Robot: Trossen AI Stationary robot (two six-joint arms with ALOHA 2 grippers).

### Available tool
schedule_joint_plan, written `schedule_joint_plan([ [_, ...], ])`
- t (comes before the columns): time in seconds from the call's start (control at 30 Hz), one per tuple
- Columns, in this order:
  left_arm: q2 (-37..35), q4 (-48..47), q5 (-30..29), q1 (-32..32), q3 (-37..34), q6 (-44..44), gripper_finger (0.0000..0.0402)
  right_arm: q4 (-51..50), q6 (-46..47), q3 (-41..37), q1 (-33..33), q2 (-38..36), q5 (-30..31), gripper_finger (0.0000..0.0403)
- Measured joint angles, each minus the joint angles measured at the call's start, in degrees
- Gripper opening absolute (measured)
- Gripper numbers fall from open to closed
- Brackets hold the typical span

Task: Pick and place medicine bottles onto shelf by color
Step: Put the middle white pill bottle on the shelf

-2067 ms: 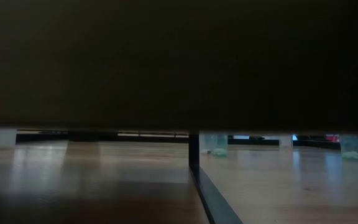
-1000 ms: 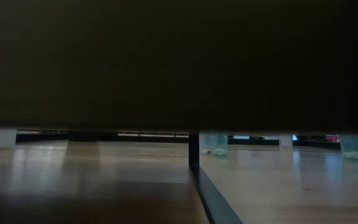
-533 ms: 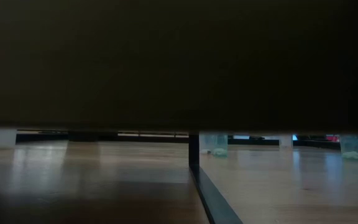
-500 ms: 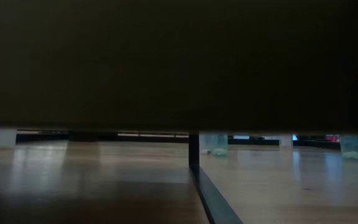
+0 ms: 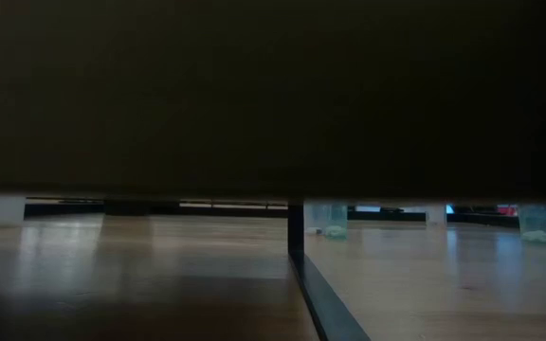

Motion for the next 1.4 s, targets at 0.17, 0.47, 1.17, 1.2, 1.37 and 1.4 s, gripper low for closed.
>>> schedule_joint_plan([
  [0.17,0.00,-0.02,0.01,5.47,-4.38,1.36,0.0238,0.00,0.01,0.00,0.01,0.00,0.02,0.0016],
  [0.47,-2.46,0.12,-2.23,13.56,-6.19,10.74,0.0238,0.00,-0.01,0.00,0.01,0.01,0.01,0.0016],
  [1.17,-30.09,11.70,-4.33,17.61,-24.12,1.53,0.0238,0.00,0.01,0.00,0.01,0.01,0.02,0.0016],
  [1.2,-31.91,14.67,-3.90,17.43,-26.66,0.64,0.0238,0.01,0.00,0.00,0.00,-0.01,0.00,0.0016],
  [1.37,-37.20,20.88,-3.52,17.14,-34.88,-6.77,0.0238,0.00,0.01,0.00,0.00,-0.01,0.00,0.0016],
  [1.4,-37.59,20.78,-3.55,17.36,-35.75,-8.09,0.0238,0.02,0.01,0.00,0.02,-0.01,0.00,0.0016],
])
